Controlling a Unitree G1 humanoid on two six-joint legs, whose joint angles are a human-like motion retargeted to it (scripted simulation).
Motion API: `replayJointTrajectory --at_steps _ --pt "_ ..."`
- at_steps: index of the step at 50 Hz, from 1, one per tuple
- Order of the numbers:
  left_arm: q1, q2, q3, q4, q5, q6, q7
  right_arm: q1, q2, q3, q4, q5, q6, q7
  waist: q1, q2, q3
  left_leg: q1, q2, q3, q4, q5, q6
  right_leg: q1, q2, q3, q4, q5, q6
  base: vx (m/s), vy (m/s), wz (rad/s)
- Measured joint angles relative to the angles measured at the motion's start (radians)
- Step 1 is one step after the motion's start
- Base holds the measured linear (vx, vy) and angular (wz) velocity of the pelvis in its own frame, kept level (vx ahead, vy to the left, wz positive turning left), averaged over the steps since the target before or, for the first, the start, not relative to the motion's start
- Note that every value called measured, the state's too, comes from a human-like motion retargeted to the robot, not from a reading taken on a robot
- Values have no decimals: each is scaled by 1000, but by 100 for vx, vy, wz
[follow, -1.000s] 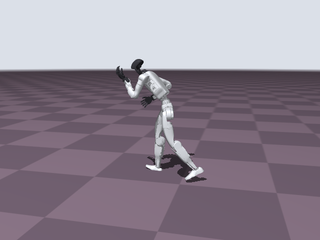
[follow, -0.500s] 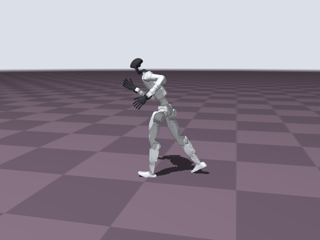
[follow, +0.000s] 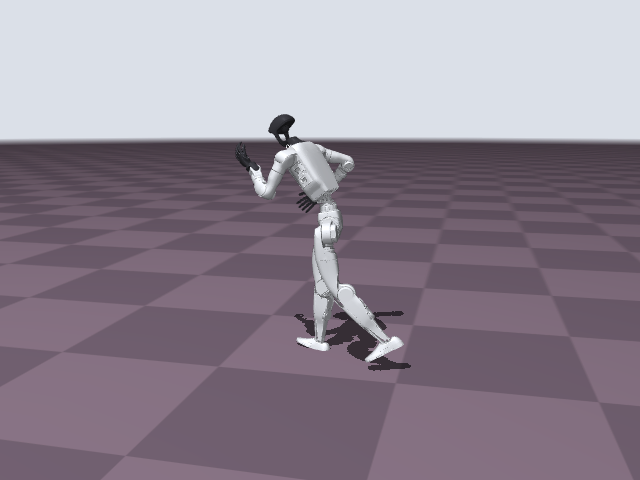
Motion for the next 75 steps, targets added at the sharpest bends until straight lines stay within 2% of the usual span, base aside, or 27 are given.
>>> replayJointTrajectory --at_steps 3,6,9,12,15,18,20,23,25,27,30,33,35,38,43,46,49,52,54,58,61,63,66,70,72,73,75 --pt "242 -54 34 -4 105 29 -40 -230 118 163 77 -85 -50 -179 49 39 70 -109 54 13 324 111 31 -9 36 41 201 -133 -138 99 -19 -99" --pt "627 -148 62 30 170 29 3 -545 271 329 103 -138 -72 -286 97 54 88 -294 94 39 602 208 36 -56 64 84 372 -184 -196 94 -11 -135" --pt "1005 -192 145 26 93 16 -30 -866 466 356 83 -220 -64 -290 186 11 89 -457 80 69 726 129 64 -31 78 166 390 -159 -187 93 -5 -159" --pt "1310 -122 240 -33 42 10 -101 -1129 651 306 44 -355 -44 -287 331 -57 87 -565 76 147 661 46 84 44 65 261 312 -85 -161 94 3 -162" --pt "1483 -3 294 -72 33 1 -136 -1304 750 316 -11 -417 -36 -320 494 -113 85 -613 71 234 422 -3 79 136 20 334 212 13 -117 99 15 -128" --pt "1532 88 350 -79 22 32 -187 -1364 699 326 -89 -447 -52 -309 624 -129 80 -588 72 315 33 -49 39 241 -11 372 122 96 -69 107 28 -72" --pt "1516 118 383 -70 7 72 -241 -1317 615 322 -151 -452 -78 -286 688 -101 81 -530 87 389 -238 -96 -10 341 -5 380 72 135 -51 114 39 -21" --pt "1428 78 367 -47 28 129 -290 -1109 482 333 -220 -377 -92 -229 706 -10 88 -461 119 442 -386 -78 -94 505 37 382 82 152 -68 118 43 49" --pt "1324 22 314 -15 65 151 -289 -929 410 342 -206 -295 -103 -200 683 28 93 -438 131 396 -314 -26 -78 555 61 377 198 158 -84 118 39 111" --pt "1145 -39 221 46 140 148 -244 -738 344 337 -111 -307 -108 -221 650 25 93 -462 121 326 -125 -117 -1 479 57 370 474 171 -60 113 31 134" --pt "791 -113 121 97 229 135 -134 -492 256 298 54 -504 -97 -277 589 -14 93 -513 76 279 118 -258 67 237 17 390 958 145 -44 103 18 131" --pt "399 -136 108 77 262 119 -56 -290 180 191 45 -498 -133 -293 462 -23 86 -470 19 218 119 -282 72 17 13 398 1182 25 -55 96 5 154" --pt "184 -113 116 70 361 127 -15 -173 116 127 -16 -358 -160 -259 338 11 78 -391 16 151 36 -240 34 -47 39 368 1124 -70 -110 94 -7 167" --pt "-35 -48 92 52 427 119 78 -85 37 70 -60 -276 -166 -218 179 48 68 -277 50 75 -82 -151 -22 -115 45 283 867 -95 -115 97 -22 116" --pt "-221 49 17 66 239 40 180 -83 -19 -8 -16 -224 -87 -111 -1 52 49 -113 44 32 -177 -43 -44 -113 7 205 163 -75 -26 106 -36 65" --pt "-216 98 -21 95 80 7 164 -110 25 -26 52 -197 -24 -72 -22 36 64 13 51 31 -151 -27 -55 -91 -30 38 -8 -77 34 114 -46 -11" --pt "-82 120 3 83 40 37 92 -161 103 8 131 -166 -1 -105 24 35 52 -26 80 25 129 -11 -55 -136 -83 -94 206 -74 -27 115 -41 -87" --pt "189 85 72 57 137 78 59 -342 186 117 233 -235 3 -194 109 69 74 -136 126 17 453 133 -29 -192 -44 -25 487 -196 -155 106 -34 -159" --pt "438 41 114 59 181 85 26 -519 245 179 258 -339 4 -235 160 68 93 -223 146 21 630 193 29 -160 0 9 534 -242 -193 98 -27 -164" --pt "972 -18 191 7 58 69 -64 -831 437 188 126 -469 -4 -301 302 -6 93 -462 108 13 851 29 104 -121 46 101 601 -273 -195 97 -16 -167" --pt "1309 -23 262 -37 22 57 -81 -980 560 232 -13 -469 -28 -390 442 -88 90 -588 63 39 754 -80 145 -32 62 185 522 -218 -180 97 -3 -171" --pt "1495 -18 321 -73 -14 50 -95 -1021 594 266 -104 -427 -54 -431 549 -140 83 -638 48 71 601 -118 131 13 59 242 507 -175 -148 107 8 -162" --pt "1653 -12 386 -109 -102 44 -144 -1025 589 314 -201 -363 -83 -407 685 -190 85 -603 12 112 131 -48 95 117 55 329 422 -83 -110 108 19 -127" --pt "1735 -3 429 -128 -180 79 -214 -932 523 350 -297 -254 -101 -280 794 -114 79 -491 71 293 -406 141 -53 326 138 414 354 -7 -88 115 31 -55" --pt "1700 -5 420 -110 -184 107 -229 -890 474 365 -305 -262 -75 -323 782 -64 76 -476 93 489 -429 199 -90 361 177 417 453 32 -53 110 34 68" --pt "1668 -13 407 -88 -172 123 -234 -871 442 376 -303 -288 -65 -330 761 -40 77 -469 102 560 -386 166 -69 363 190 414 523 52 -51 102 33 106" --pt "1573 -43 360 -17 -132 150 -252 -847 410 448 -290 -90 -73 -141 699 -35 82 -504 116 555 -168 -26 53 287 174 382 768 87 -18 96 28 119"
